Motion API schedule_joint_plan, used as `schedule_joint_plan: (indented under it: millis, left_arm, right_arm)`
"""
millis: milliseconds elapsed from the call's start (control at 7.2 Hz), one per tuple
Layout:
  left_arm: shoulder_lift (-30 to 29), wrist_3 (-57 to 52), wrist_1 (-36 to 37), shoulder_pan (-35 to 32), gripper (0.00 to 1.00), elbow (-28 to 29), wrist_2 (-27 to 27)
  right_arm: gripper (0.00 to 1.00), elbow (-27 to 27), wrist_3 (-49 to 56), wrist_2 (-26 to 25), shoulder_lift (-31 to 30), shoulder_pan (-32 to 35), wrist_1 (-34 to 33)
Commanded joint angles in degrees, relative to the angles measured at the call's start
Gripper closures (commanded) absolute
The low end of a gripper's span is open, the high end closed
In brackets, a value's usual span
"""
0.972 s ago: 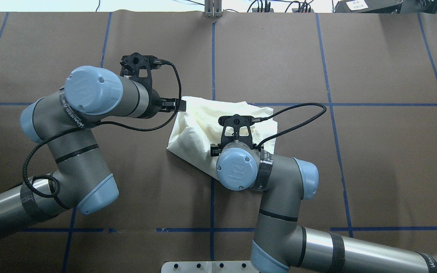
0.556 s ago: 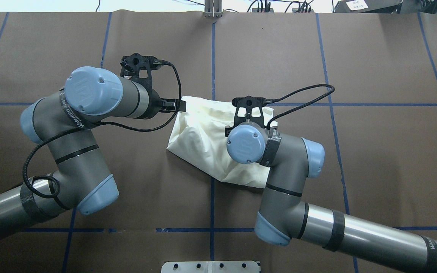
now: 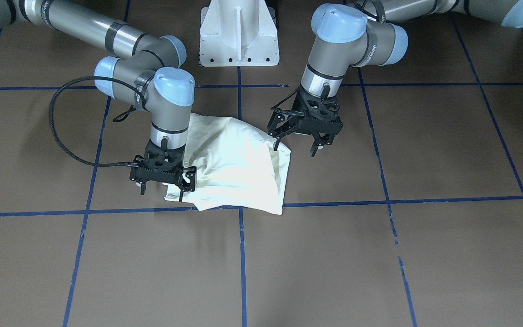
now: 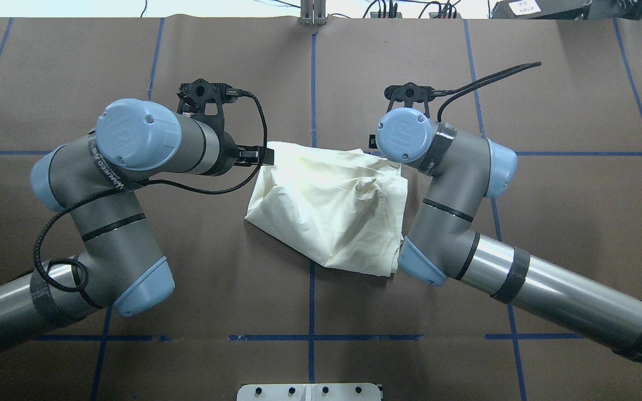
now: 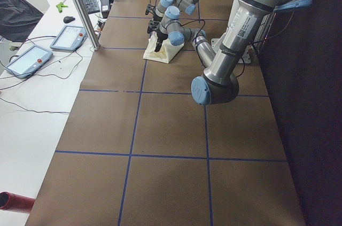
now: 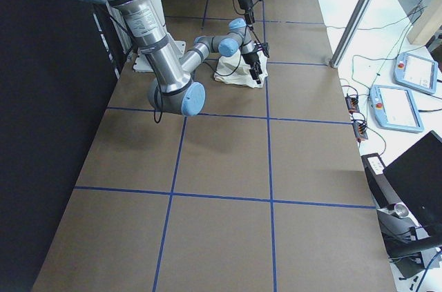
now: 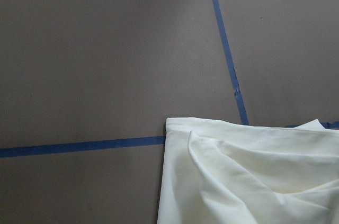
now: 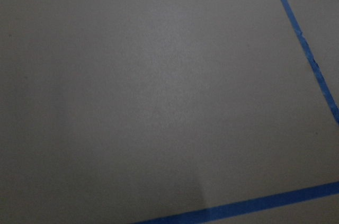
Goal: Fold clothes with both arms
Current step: 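Raise the right gripper away from the shirt while the left gripper moves to its side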
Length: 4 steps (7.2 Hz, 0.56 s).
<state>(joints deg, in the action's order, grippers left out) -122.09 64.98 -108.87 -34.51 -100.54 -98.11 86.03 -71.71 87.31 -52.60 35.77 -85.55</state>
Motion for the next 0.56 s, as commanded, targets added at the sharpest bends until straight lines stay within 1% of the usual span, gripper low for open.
schedule_joint_plan:
  millis: [0,139,278,417]
  left_arm:
    - [3.1,-4.6,-10.6,0.2,0.0,0.2,-0.2]
    - [6.2,-13.0,-21.2,0.6,0.0,1.6,-0.2]
    - [7.5,-21.0,-29.5,0.6,0.0,4.3,-2.8]
    - [7.6,-28.1,-36.9,0.6,0.0,7.3,-6.6]
  right_arm:
    - [0.0,1.3,2.8,9.9,-0.1,4.8,5.8]
    - [0.0,1.3,4.9,10.6,-0.1,5.5,6.9]
    - [0.0,1.4,5.3,11.2,-0.1,5.8,6.9]
    - [0.0,1.4,5.3,11.9,-0.3,6.2,7.0]
